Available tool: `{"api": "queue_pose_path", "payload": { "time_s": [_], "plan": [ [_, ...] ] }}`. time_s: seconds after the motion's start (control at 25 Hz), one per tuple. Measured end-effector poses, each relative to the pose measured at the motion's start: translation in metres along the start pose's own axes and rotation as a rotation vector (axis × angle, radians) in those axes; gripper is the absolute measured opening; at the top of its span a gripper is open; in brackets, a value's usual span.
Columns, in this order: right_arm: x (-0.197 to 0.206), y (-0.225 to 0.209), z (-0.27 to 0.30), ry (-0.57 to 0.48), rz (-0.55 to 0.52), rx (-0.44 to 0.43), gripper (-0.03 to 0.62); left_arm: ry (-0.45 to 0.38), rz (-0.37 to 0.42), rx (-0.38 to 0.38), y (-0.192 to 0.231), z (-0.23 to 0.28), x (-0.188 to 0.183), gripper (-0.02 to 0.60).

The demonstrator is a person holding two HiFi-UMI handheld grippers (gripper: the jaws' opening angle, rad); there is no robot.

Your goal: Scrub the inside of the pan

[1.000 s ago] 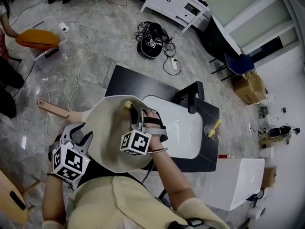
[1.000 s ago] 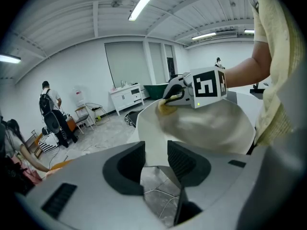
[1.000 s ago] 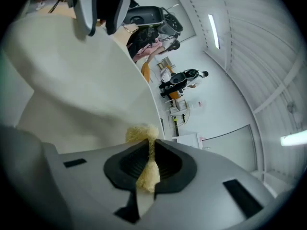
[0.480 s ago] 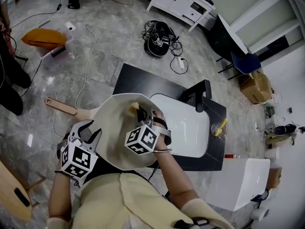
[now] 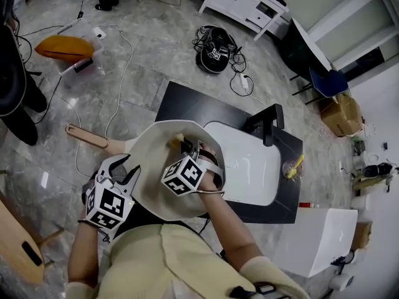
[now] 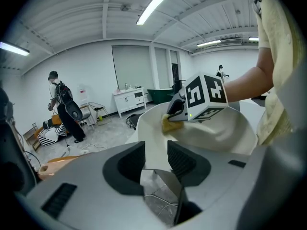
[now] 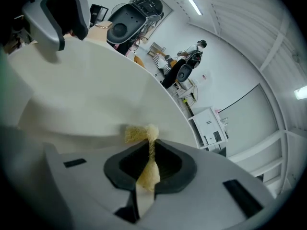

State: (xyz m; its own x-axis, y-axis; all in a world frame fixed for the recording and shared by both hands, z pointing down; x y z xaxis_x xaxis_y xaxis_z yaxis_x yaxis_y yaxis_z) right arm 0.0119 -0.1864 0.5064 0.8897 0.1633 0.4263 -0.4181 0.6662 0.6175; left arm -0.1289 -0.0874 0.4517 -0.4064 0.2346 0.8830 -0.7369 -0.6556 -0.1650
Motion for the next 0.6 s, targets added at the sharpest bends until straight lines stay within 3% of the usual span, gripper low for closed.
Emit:
{"api": "queue_pose_path", "payload": {
  "time_s": [0.36, 0.6],
  "plan": [
    [-0.031, 0.026, 0.002, -0.096, -0.057, -0.059, 0.046, 0.004, 0.013, -0.001, 0.000, -0.002, -0.001, 0.149],
    [-0.054, 0.049, -0.008, -0.202, -0.110, -0.147, 0.046, 0.001, 0.012, -0.003, 0.002, -0.002, -0.001, 0.149]
  ]
}}
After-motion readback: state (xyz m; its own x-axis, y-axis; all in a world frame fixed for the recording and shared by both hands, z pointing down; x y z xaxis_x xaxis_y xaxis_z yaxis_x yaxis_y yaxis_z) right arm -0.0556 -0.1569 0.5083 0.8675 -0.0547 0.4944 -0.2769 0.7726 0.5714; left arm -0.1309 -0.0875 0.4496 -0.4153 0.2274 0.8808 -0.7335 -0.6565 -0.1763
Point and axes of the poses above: the fingertips, and each gripper's own axes: z forward along the fingers, y to its left, x out of its underside, the point moved 2 cm from there along -z, backward along the fingers, and after that the axes turned 7 degrees about -y, right-handed, at the moved point
